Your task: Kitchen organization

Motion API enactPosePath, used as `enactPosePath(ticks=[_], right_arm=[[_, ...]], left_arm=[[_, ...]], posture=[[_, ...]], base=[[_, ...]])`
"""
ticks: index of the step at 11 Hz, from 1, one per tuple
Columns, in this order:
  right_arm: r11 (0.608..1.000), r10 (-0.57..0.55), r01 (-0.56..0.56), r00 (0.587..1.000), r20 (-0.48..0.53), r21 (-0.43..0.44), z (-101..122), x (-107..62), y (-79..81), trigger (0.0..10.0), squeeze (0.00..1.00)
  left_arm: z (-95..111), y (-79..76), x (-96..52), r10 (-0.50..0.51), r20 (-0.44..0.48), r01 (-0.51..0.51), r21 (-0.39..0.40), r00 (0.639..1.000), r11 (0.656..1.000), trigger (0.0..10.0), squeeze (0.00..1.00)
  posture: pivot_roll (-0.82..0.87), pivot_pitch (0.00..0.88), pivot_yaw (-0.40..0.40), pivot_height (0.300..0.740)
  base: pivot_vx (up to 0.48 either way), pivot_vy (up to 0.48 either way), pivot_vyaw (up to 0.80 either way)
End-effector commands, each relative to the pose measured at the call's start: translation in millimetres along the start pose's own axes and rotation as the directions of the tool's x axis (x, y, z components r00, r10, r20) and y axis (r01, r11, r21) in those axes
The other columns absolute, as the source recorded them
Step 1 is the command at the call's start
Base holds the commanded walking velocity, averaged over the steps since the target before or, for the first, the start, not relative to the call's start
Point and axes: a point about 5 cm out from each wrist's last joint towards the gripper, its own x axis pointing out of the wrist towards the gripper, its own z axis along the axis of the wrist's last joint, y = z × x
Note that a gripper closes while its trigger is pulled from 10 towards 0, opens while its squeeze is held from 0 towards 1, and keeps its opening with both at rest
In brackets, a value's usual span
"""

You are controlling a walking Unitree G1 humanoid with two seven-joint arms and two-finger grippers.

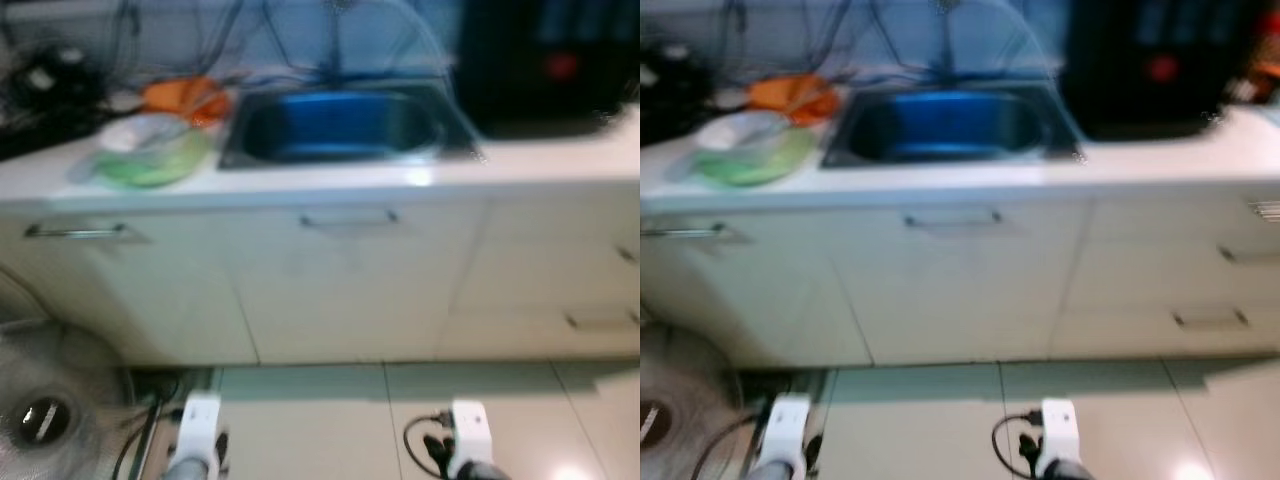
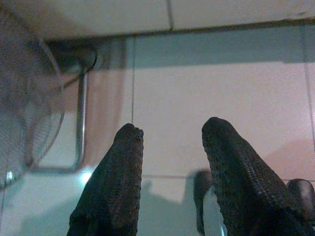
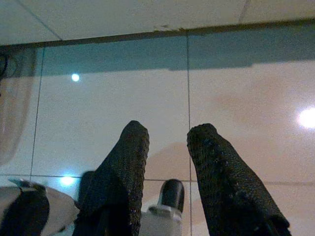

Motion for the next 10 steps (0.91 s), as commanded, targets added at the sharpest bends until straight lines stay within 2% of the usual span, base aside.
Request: enactPosePath(ticks=[1, 8, 9, 10], right_arm=[[1.000, 0.030, -0.030, 0.999, 0.019, 0.001, 6.5, 3.9, 12.6, 10.0, 0.00], [0.999, 0.034, -0.034, 0.999, 0.028, -0.012, 9.8, 4.8, 14.3, 10.0, 0.00], [0.999, 0.027, -0.026, 0.999, 0.035, -0.029, 11.7, 5.0, 14.0, 10.0, 0.00], [0.997, 0.024, -0.020, 0.998, 0.058, -0.074, 18.0, 5.7, 13.4, 10.0, 0.00]], left_arm=[[-0.6, 12.4, -0.5, 0.033, -0.008, -0.033, 0.007, 0.999, 0.999, 10.0, 0.00], [-0.3, 11.7, -0.5, 0.027, -0.003, -0.027, 0.007, 1.000, 1.000, 10.0, 0.00], [3.1, 9.4, 0.2, 0.017, 0.012, -0.017, 0.009, 1.000, 1.000, 10.0, 0.00], [11.4, 5.8, 1.8, 0.006, 0.046, -0.008, 0.043, 0.999, 0.999, 10.0, 0.00]], posture=[[0.12, 0.015, 0.037, 0.740], [0.12, 0.003, 0.036, 0.740], [0.12, 0.005, 0.036, 0.740], [0.13, 0.007, 0.036, 0.740]], base=[[0.375, 0.000, 0.00], [0.359, 0.000, 0.00], [0.000, 0.000, 0.00], [0.000, 0.000, 0.00]])
